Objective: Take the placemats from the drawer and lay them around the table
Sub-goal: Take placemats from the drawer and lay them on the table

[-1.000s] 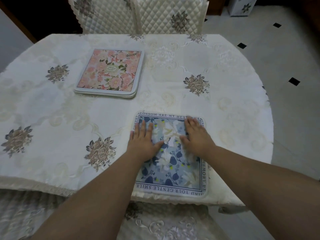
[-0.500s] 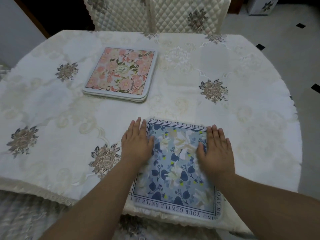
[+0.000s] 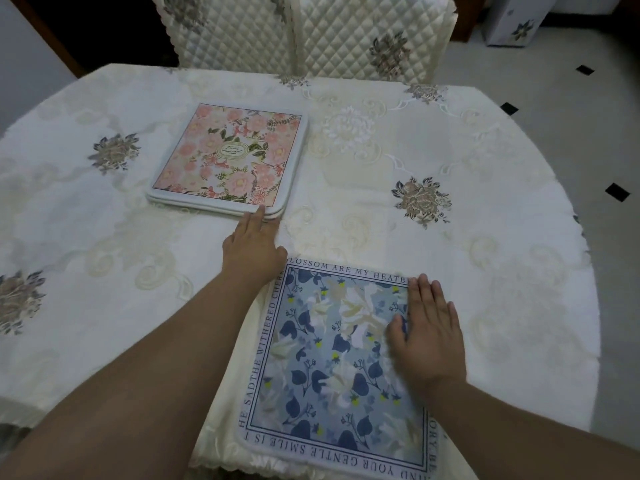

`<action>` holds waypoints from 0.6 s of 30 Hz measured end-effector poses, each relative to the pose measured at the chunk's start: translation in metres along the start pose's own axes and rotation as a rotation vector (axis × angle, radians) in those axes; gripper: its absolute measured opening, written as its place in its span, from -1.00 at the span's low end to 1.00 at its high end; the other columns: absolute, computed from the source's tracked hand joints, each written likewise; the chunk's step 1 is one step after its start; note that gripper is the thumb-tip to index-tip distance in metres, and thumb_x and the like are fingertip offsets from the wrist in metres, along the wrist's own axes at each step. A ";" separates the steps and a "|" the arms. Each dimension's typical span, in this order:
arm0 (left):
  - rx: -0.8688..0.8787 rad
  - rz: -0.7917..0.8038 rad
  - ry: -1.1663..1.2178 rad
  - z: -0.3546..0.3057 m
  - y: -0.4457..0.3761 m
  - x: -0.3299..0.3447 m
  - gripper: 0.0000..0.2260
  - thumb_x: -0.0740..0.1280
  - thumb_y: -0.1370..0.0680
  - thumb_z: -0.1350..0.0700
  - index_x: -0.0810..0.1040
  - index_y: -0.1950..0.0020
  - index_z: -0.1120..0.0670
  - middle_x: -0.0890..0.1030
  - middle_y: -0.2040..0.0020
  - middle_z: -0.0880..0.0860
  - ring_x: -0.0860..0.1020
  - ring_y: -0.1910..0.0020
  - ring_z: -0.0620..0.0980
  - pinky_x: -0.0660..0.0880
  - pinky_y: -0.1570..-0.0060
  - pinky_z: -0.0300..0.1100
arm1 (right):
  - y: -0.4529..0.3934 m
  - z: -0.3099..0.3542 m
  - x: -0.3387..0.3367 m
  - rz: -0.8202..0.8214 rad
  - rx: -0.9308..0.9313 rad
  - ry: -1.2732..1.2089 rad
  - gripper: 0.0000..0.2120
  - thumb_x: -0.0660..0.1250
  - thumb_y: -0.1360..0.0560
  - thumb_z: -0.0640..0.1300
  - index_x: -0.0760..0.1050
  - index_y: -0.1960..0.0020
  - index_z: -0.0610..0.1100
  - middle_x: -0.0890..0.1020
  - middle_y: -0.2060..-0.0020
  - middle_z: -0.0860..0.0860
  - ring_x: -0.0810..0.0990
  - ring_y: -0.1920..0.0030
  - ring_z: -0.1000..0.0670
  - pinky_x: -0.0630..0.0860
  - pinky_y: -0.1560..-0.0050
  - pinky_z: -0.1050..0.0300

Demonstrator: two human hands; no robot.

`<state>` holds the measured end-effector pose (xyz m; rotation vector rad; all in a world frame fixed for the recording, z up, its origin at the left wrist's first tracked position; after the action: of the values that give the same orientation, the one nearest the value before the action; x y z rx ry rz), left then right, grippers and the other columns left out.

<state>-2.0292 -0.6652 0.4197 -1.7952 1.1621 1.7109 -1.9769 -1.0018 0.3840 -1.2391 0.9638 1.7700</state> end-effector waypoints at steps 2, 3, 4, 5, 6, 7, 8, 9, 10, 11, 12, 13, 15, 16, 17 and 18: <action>-0.018 -0.012 0.050 0.001 -0.005 -0.003 -0.46 0.23 -0.58 -0.02 0.28 -0.58 -0.04 0.07 -0.66 -0.01 0.02 -0.63 0.05 0.13 -0.50 0.16 | -0.001 0.000 -0.001 -0.005 0.001 0.000 -0.32 -0.06 -0.60 0.13 -0.22 -0.64 0.02 -0.18 -0.62 0.11 -0.32 -0.58 0.15 -0.15 -0.60 -0.02; -0.026 -0.025 0.068 0.000 -0.006 -0.005 -0.49 0.24 -0.58 -0.02 0.33 -0.54 -0.03 0.12 -0.65 -0.01 0.06 -0.62 0.05 0.14 -0.49 0.15 | -0.001 0.000 -0.001 -0.007 0.001 0.000 -0.32 -0.05 -0.60 0.13 -0.21 -0.64 0.01 -0.18 -0.62 0.11 -0.32 -0.58 0.15 -0.15 -0.60 -0.02; -0.032 -0.043 0.086 0.000 -0.008 -0.009 -0.51 0.26 -0.57 -0.01 0.37 -0.51 -0.01 0.19 -0.63 0.00 0.11 -0.60 0.06 0.17 -0.47 0.15 | -0.001 0.000 -0.001 -0.007 0.000 0.000 -0.32 -0.05 -0.60 0.13 -0.21 -0.64 0.01 -0.18 -0.62 0.11 -0.32 -0.58 0.14 -0.15 -0.60 -0.02; -0.036 -0.065 0.106 -0.001 -0.009 -0.012 -0.53 0.28 -0.56 -0.01 0.39 -0.47 0.00 0.27 -0.59 0.02 0.17 -0.57 0.08 0.21 -0.44 0.15 | -0.001 0.000 -0.001 -0.007 -0.001 0.001 -0.32 -0.05 -0.60 0.12 -0.22 -0.64 0.01 -0.17 -0.62 0.11 -0.32 -0.58 0.14 -0.15 -0.60 -0.02; -0.039 -0.084 0.122 -0.002 -0.009 -0.016 -0.55 0.29 -0.55 0.00 0.41 -0.45 0.01 0.35 -0.53 0.03 0.23 -0.53 0.09 0.25 -0.40 0.13 | -0.001 0.000 -0.001 -0.008 -0.002 0.000 -0.32 -0.04 -0.60 0.12 -0.21 -0.64 0.01 -0.17 -0.62 0.11 -0.31 -0.58 0.14 -0.15 -0.60 -0.03; -0.039 -0.092 0.125 -0.003 -0.009 -0.017 -0.54 0.29 -0.55 0.00 0.40 -0.44 0.01 0.38 -0.49 0.03 0.27 -0.50 0.09 0.27 -0.38 0.12 | 0.000 0.000 -0.001 -0.011 -0.002 -0.003 -0.32 -0.04 -0.60 0.12 -0.21 -0.64 0.01 -0.17 -0.63 0.10 -0.31 -0.58 0.14 -0.15 -0.60 -0.03; -0.033 -0.088 0.111 -0.004 -0.009 -0.017 -0.53 0.29 -0.55 0.01 0.39 -0.47 0.01 0.37 -0.50 0.03 0.26 -0.51 0.08 0.26 -0.39 0.12 | 0.000 0.000 -0.001 -0.012 -0.002 -0.008 -0.32 -0.03 -0.60 0.12 -0.20 -0.64 0.01 -0.16 -0.63 0.10 -0.30 -0.58 0.14 -0.15 -0.60 -0.03; -0.024 -0.073 0.089 -0.005 -0.010 -0.015 -0.50 0.28 -0.56 0.01 0.36 -0.51 0.01 0.32 -0.55 0.02 0.21 -0.55 0.06 0.23 -0.42 0.13 | 0.000 0.000 -0.002 -0.013 -0.003 -0.012 -0.32 -0.03 -0.60 0.12 -0.20 -0.64 0.01 -0.16 -0.63 0.11 -0.30 -0.58 0.14 -0.16 -0.60 -0.03; -0.018 -0.056 0.072 -0.006 -0.010 -0.013 -0.47 0.27 -0.57 0.01 0.33 -0.55 0.01 0.25 -0.60 0.00 0.15 -0.58 0.05 0.20 -0.46 0.13 | 0.000 0.000 -0.002 -0.012 -0.004 -0.014 -0.32 -0.04 -0.60 0.12 -0.20 -0.64 0.01 -0.16 -0.63 0.11 -0.31 -0.58 0.14 -0.16 -0.60 -0.02; -0.013 -0.045 0.062 -0.007 -0.010 -0.012 -0.45 0.25 -0.57 0.01 0.29 -0.57 0.01 0.20 -0.63 -0.01 0.10 -0.61 0.03 0.16 -0.48 0.14 | 0.000 0.000 -0.002 -0.011 -0.005 -0.014 -0.32 -0.05 -0.60 0.13 -0.21 -0.64 0.01 -0.17 -0.62 0.11 -0.31 -0.58 0.14 -0.16 -0.60 -0.02; -0.007 -0.038 0.054 -0.008 -0.010 -0.010 -0.44 0.24 -0.58 0.00 0.26 -0.59 0.01 0.16 -0.64 -0.02 0.06 -0.62 0.01 0.14 -0.49 0.14 | 0.000 0.000 -0.003 -0.010 -0.005 -0.012 -0.32 -0.06 -0.60 0.13 -0.21 -0.64 0.01 -0.17 -0.62 0.11 -0.32 -0.58 0.14 -0.16 -0.60 -0.02; -0.002 -0.032 0.044 -0.010 -0.010 -0.009 -0.43 0.22 -0.59 -0.01 0.24 -0.61 0.01 0.14 -0.65 -0.02 0.04 -0.63 0.00 0.13 -0.50 0.14 | 0.000 0.000 -0.003 -0.009 -0.005 -0.012 -0.32 -0.06 -0.60 0.13 -0.22 -0.64 0.02 -0.17 -0.62 0.11 -0.32 -0.57 0.14 -0.16 -0.60 -0.02; 0.006 -0.014 0.011 -0.012 -0.009 -0.008 -0.41 0.20 -0.60 -0.03 0.19 -0.63 0.02 0.10 -0.66 -0.02 0.02 -0.63 0.01 0.13 -0.50 0.15 | 0.000 0.000 -0.002 -0.010 -0.004 -0.013 -0.32 -0.06 -0.60 0.13 -0.21 -0.64 0.02 -0.17 -0.62 0.11 -0.32 -0.58 0.14 -0.15 -0.60 -0.03; 0.008 0.000 -0.014 -0.013 -0.009 -0.007 -0.40 0.19 -0.60 -0.04 0.17 -0.64 0.03 0.06 -0.67 -0.02 0.00 -0.63 0.02 0.13 -0.50 0.16 | 0.001 0.000 -0.002 -0.011 -0.005 -0.016 -0.32 -0.06 -0.60 0.13 -0.21 -0.64 0.02 -0.17 -0.62 0.11 -0.31 -0.58 0.14 -0.15 -0.60 -0.03; 0.009 0.016 -0.040 -0.014 -0.009 -0.006 -0.39 0.19 -0.60 -0.05 0.14 -0.64 0.03 0.02 -0.67 -0.01 -0.02 -0.64 0.03 0.13 -0.50 0.17 | 0.001 0.000 -0.002 -0.013 -0.005 -0.021 -0.32 -0.05 -0.59 0.13 -0.20 -0.64 0.02 -0.16 -0.62 0.11 -0.31 -0.58 0.15 -0.15 -0.60 -0.03; 0.007 0.034 -0.062 -0.014 -0.010 -0.006 -0.37 0.19 -0.60 -0.06 0.12 -0.65 0.03 -0.03 -0.68 -0.01 -0.05 -0.64 0.03 0.11 -0.51 0.18 | 0.001 0.000 -0.002 -0.017 -0.007 -0.024 -0.32 -0.06 -0.59 0.13 -0.20 -0.64 0.02 -0.15 -0.62 0.11 -0.31 -0.58 0.15 -0.15 -0.60 -0.03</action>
<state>-2.0125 -0.6685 0.4256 -1.7154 1.1780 1.7665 -1.9770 -1.0027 0.3858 -1.2235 0.9320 1.7728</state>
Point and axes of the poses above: each hand's wrist, its own y-axis away from the middle knuckle, its own x-axis out of the palm, z = x × y, the point moved 8 cm from there along -y, towards the middle knuckle
